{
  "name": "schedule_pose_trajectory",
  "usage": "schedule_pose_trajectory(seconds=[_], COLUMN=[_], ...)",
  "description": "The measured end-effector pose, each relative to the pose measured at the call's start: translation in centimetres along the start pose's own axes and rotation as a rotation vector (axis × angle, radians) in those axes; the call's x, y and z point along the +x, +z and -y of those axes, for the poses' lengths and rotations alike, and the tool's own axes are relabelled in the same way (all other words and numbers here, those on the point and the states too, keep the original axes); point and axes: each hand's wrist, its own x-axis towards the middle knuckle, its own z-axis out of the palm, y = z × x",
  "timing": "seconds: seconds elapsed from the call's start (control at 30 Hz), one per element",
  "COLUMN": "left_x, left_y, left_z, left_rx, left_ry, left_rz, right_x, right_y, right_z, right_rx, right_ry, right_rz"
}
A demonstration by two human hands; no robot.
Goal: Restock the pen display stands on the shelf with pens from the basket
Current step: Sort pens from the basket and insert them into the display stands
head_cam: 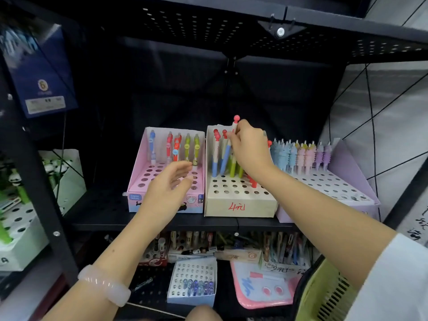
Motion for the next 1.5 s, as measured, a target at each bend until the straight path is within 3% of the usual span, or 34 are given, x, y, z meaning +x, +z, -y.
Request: schedule_pose_trajectory(seconds=[0.4,0.5,0.57,0.83,1.0,1.17,1.37,1.5], left_x=[-0.7,-1.0,-1.2,-2.0,-3.3,-6.5,-11.6,-14.0], left_y=[0.0,0.0,0.1,2.8,8.1,15.3,22.5,24.6], left_z=[-0.4,-0.6,-0.8,-2.3,-3.4,-3.7,-1.4,1.0], left_rx=[-0.116,-0.121,-0.122,-0.137,-0.237,-0.246,-0.148,0.099], left_ry=[0.016,0.010,0.014,0.022,-0.026,-0.078,-0.065,0.015], left_rz=[0.019,0.017,0.019,0.089,0.213,0.414,0.662,0.831], right_x=[0.7,0.1,-0.7,-2.7,-6.6,-13.2,-23.9,-31.5], right_y=[2.3,2.9,3.2,-1.0,-6.8,-10.6,-11.3,-8.9], right_z=[-0.3,-0.3,-0.7,-1.7,-4.6,-12.0,-21.6,-27.0], right_rx=[-0.233,-0.281,-0.258,0.005,0.224,0.249,0.069,-0.079], right_ry=[0.210,0.240,0.248,0.128,0.107,0.271,0.476,0.576], right_rz=[0.261,0.395,0.450,0.403,0.516,0.611,0.761,1.064])
